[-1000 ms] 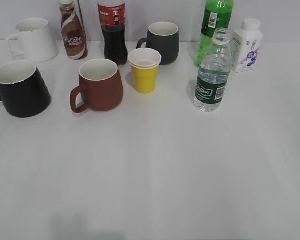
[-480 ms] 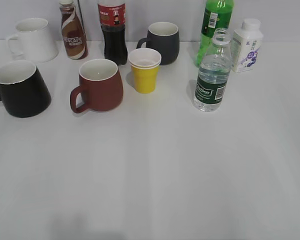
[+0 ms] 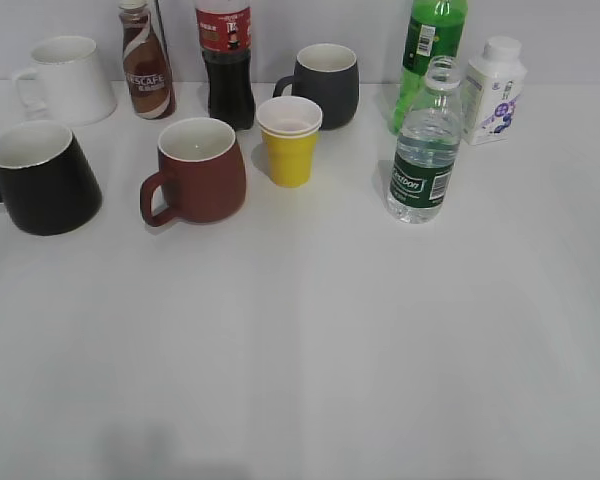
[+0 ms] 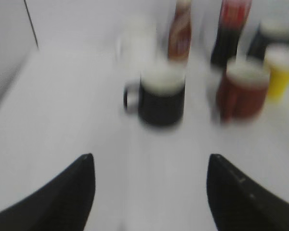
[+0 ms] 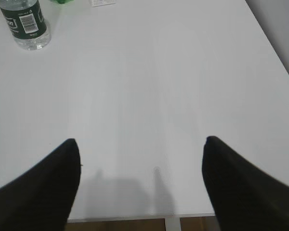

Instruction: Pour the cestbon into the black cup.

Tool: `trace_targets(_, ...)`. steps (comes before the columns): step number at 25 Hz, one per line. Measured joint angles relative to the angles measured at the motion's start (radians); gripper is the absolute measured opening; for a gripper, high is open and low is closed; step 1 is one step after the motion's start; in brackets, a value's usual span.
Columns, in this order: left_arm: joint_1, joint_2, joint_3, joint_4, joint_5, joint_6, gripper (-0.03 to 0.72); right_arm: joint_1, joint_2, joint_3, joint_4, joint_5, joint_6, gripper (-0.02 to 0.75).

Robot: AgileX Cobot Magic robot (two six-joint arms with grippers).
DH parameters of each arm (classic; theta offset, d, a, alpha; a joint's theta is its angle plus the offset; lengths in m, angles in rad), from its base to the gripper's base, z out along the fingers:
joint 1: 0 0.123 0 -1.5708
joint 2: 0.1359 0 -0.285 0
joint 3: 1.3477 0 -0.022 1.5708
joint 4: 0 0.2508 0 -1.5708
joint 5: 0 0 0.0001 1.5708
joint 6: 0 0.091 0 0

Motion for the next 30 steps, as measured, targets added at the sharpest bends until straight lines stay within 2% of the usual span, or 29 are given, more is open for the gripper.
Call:
trace_targets(4, 0.000, 0.093, 0.024, 0.045, -0.470, 0.000, 0.519, 0.000, 0.000, 0.000, 0.000, 0.000, 0.000, 0.591)
trace_targets(8, 0.000, 0.274, 0.055, 0.117, -0.768, 0.000, 0.517, 0.000, 0.000, 0.000, 0.000, 0.000, 0.000, 0.591)
trace_targets(14, 0.012, 0.626, 0.063, 0.108, -0.969, 0.000, 0.517, 0.000, 0.000, 0.000, 0.000, 0.000, 0.000, 0.591)
trace_targets(17, 0.068, 0.834, 0.063, 0.029, -1.117, 0.000, 0.517, 0.000, 0.000, 0.000, 0.000, 0.000, 0.000, 0.591)
trace_targets(19, 0.120, 0.953, 0.064, 0.006, -1.176, 0.000, 0.517, 0.000, 0.000, 0.000, 0.000, 0.000, 0.000, 0.590)
trace_targets(21, 0.140, 1.049, 0.078, -0.012, -1.254, 0.000, 0.517, 0.000, 0.000, 0.000, 0.000, 0.000, 0.000, 0.590)
trace_targets(30, 0.131, 1.359, 0.240, -0.013, -1.574, 0.000, 0.500, 0.000, 0.000, 0.000, 0.000, 0.000, 0.000, 0.590)
